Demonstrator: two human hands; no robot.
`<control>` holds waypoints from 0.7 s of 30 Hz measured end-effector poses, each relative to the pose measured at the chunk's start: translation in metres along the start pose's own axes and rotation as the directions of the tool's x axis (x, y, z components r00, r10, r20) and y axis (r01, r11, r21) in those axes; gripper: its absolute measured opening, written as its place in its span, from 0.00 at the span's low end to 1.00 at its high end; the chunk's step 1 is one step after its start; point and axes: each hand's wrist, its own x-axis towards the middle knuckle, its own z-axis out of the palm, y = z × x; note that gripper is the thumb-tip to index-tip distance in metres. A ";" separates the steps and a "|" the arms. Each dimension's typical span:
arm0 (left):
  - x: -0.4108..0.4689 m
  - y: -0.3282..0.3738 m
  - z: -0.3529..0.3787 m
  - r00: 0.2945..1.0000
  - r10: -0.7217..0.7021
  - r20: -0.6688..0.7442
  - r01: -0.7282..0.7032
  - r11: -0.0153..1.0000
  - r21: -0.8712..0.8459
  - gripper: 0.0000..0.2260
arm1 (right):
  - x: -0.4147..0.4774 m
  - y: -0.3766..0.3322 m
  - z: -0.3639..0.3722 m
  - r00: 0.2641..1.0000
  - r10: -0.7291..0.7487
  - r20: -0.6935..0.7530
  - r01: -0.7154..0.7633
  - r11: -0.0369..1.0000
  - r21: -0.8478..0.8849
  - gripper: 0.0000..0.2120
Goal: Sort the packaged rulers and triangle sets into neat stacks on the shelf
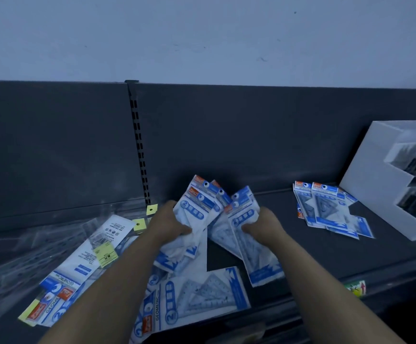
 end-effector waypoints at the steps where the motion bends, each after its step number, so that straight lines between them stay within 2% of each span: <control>1: 0.002 0.004 -0.002 0.999 0.028 -0.025 -0.029 0.998 -0.049 0.22 | 0.000 -0.002 -0.005 0.999 0.003 -0.037 -0.001 0.997 0.075 0.11; 6: 0.013 0.033 -0.011 0.985 0.080 -0.152 -0.123 0.944 -0.305 0.16 | 0.002 -0.009 -0.018 0.995 0.023 -0.099 0.012 0.941 0.339 0.10; 11: 0.022 0.061 -0.002 0.983 0.103 -0.149 -0.160 0.879 -0.449 0.14 | 0.006 -0.009 -0.029 0.986 0.019 -0.165 0.067 0.863 0.501 0.08; 15: 0.030 0.085 0.026 0.987 0.110 -0.115 -0.155 0.827 -0.541 0.12 | 0.013 0.001 -0.054 0.973 0.040 -0.227 0.085 0.851 0.518 0.09; 21: 0.048 0.121 0.100 0.996 0.083 0.012 -0.063 0.835 -0.547 0.14 | 0.034 0.036 -0.108 0.931 0.106 -0.349 0.081 0.873 0.481 0.12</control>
